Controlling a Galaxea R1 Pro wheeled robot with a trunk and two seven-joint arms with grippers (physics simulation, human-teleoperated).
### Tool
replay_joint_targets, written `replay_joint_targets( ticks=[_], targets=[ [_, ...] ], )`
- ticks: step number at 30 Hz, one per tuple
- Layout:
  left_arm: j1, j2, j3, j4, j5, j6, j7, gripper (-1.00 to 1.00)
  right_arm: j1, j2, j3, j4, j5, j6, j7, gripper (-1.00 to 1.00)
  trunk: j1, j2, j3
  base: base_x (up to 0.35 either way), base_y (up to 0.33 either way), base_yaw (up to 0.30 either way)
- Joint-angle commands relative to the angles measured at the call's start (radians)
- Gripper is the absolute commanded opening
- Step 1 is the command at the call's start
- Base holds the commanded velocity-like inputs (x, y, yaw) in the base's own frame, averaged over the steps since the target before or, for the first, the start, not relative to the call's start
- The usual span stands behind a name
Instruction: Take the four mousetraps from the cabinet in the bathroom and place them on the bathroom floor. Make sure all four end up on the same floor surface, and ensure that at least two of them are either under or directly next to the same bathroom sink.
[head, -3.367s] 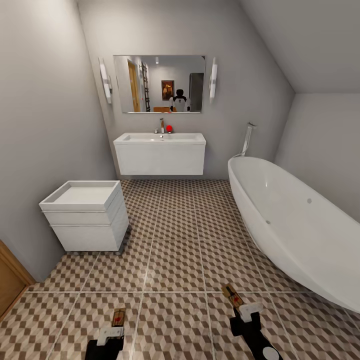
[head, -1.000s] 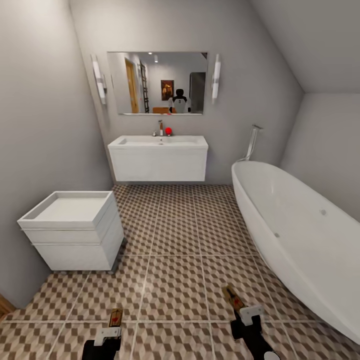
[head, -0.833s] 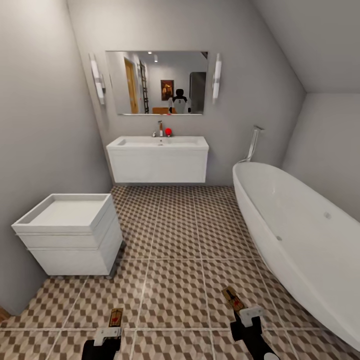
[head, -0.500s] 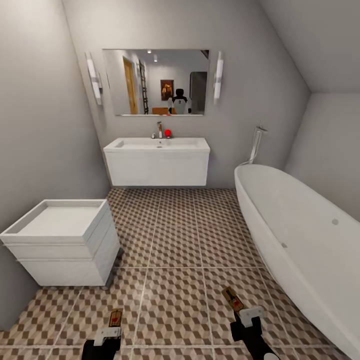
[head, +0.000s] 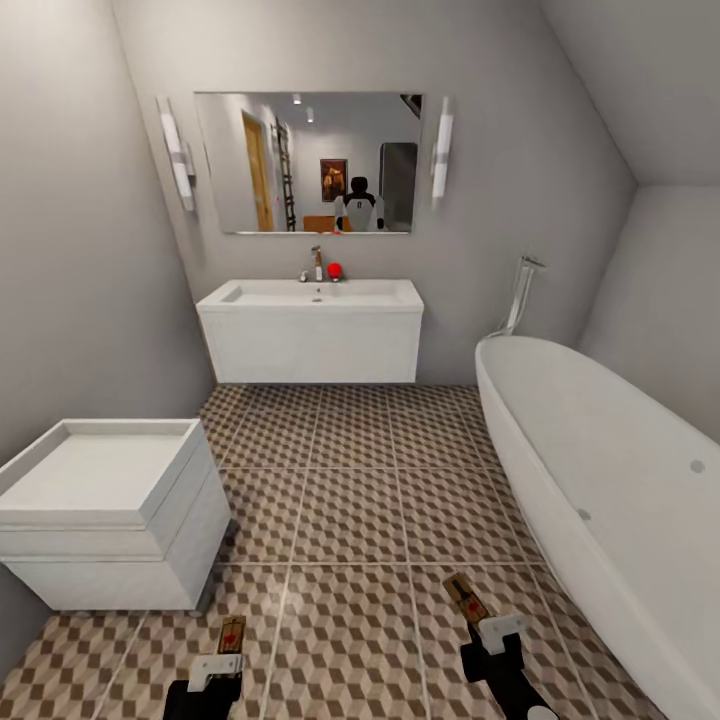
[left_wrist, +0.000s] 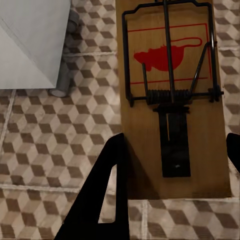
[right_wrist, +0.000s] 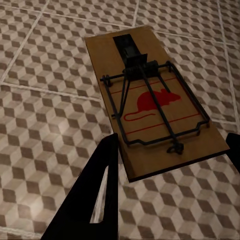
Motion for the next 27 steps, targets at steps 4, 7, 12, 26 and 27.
replay_joint_targets(
  ticks=[4,7,12,26,27],
  targets=[
    [-0.001,-0.001,-0.006,0.002,-0.006,-0.003,0.008,-1.0,-0.001,-0.001,0.002,0.0,0.003,-0.002,0.0,-1.0,0.001,0.0,-0.001,0.334,0.0,0.0],
    [-0.001,-0.001,-0.006,0.002,-0.006,-0.003,0.008,-1.0,-0.001,-0.001,0.002,0.0,0.003,-0.002,0.0,-1.0,0.001,0.0,-0.001,0.334,0.0,0.0],
    [-0.001,-0.001,-0.006,0.002,-0.006,-0.003,0.008,-1.0,-0.001,0.0,0.002,0.001,0.003,-0.002,0.0,-1.0,0.001,0.0,-0.001,0.334,0.0,0.0],
    [-0.001,-0.001,-0.006,0.002,-0.006,-0.003,0.008,-1.0,-0.001,0.0,0.002,0.002,0.004,-0.002,0.0,-1.0,0.001,0.0,-0.001,0.334,0.0,0.0],
    [-0.001,-0.001,-0.006,0.002,-0.006,-0.003,0.008,-1.0,-0.001,0.0,0.002,0.002,0.004,-0.002,0.0,-1.0,0.001,0.0,-0.001,0.334,0.0,0.0]
  ],
)
